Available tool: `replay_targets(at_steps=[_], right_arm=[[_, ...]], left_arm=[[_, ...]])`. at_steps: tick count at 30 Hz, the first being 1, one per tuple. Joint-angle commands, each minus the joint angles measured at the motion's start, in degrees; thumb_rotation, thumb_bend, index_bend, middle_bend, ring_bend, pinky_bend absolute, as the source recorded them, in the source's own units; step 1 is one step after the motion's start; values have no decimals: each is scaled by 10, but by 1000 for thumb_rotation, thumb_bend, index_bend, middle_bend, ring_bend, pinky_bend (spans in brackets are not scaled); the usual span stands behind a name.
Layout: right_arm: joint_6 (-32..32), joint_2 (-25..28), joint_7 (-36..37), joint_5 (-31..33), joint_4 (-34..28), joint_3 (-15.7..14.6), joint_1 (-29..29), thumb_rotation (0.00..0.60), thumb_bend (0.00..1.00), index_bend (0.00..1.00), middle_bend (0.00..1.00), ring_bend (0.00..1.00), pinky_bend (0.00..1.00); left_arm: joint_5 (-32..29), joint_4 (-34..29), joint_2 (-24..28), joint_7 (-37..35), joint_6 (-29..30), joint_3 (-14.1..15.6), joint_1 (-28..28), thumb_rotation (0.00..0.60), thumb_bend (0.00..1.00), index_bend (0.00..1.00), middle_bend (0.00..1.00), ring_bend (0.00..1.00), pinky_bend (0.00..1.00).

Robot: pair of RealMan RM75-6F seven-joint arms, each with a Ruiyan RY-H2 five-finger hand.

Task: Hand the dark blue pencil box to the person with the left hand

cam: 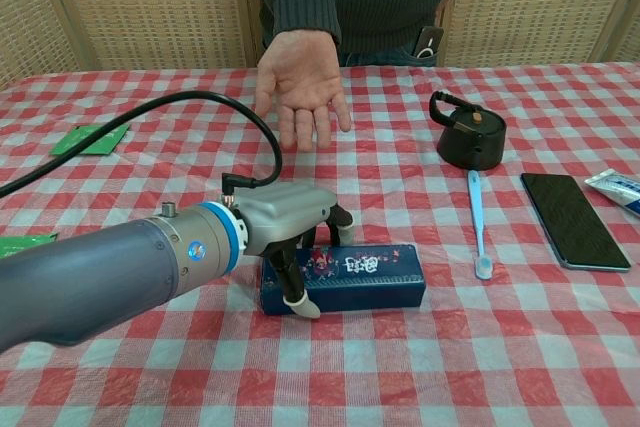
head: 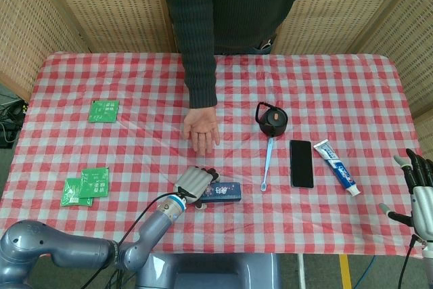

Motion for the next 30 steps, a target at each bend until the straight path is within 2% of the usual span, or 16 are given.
replay_targets(at_steps=[1, 7, 14, 21, 25, 30], right_arm=[[1, 2, 4, 1, 1, 1, -1, 600, 0, 145, 0, 0, 0], [0, 2, 4, -1, 0, 0, -1, 600, 0, 145, 0, 0, 0], [1, 0, -2, -3, -2, -1, -1, 600, 0, 145, 0, 0, 0], [1, -3, -13, -7, -4, -3, 0, 600, 0, 145, 0, 0, 0], [-1, -5, -21, -9, -5, -5, 1, 600, 0, 145, 0, 0, 0], [-2, -7, -25, -8, -6, -6, 1, 600, 0, 145, 0, 0, 0]], left_arm=[[26, 13, -15, -5, 21, 6, 2, 600, 128, 515, 423, 501, 506], [79, -7, 1, -21, 46, 12, 13, 600, 133, 542, 443, 514, 517], [121, -50, 49, -43, 52, 16, 24, 600, 133, 547, 443, 515, 519], [231, -121, 139, -132, 48, 30, 47, 600, 133, 569, 462, 531, 533], [293, -151, 182, -164, 74, 22, 58, 600, 133, 571, 464, 533, 534], [312, -176, 227, -151, 99, -4, 61, 600, 133, 571, 464, 533, 534]])
